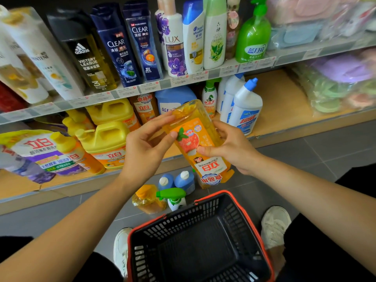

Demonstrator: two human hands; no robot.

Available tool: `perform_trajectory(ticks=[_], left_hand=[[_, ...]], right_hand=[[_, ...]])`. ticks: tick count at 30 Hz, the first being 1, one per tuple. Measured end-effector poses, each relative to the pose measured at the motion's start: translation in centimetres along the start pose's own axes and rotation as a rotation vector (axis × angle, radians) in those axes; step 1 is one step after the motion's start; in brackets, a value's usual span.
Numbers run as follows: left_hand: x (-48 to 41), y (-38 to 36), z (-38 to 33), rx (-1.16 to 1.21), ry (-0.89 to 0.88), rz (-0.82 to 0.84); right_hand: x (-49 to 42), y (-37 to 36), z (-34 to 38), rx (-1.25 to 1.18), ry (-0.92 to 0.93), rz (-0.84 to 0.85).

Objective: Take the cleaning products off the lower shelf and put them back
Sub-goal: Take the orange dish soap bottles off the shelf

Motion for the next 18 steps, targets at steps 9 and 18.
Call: perform_trajectory(ticks=[9,18], left_hand=[[0.6,-3.6,7.3,-0.158,0.379,0.237],[2.3,-7.4,12.3,0.232,0.729,0.435]], right_hand=[[0.0,1.4,-0.5,-0.218,-0.124,-0.204],[-0.4,1.9,0.1,-0.440,-0.127,-0.241]])
Point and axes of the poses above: each hand's wrist, its own x-axis away from the middle knuckle, its own y-axis out of the back of the hand, z = x × y, the point moved 8 cm from there along -x, towards the middle knuckle, and after that the axes turned 13 degrees about y, right-handed, at the moved point
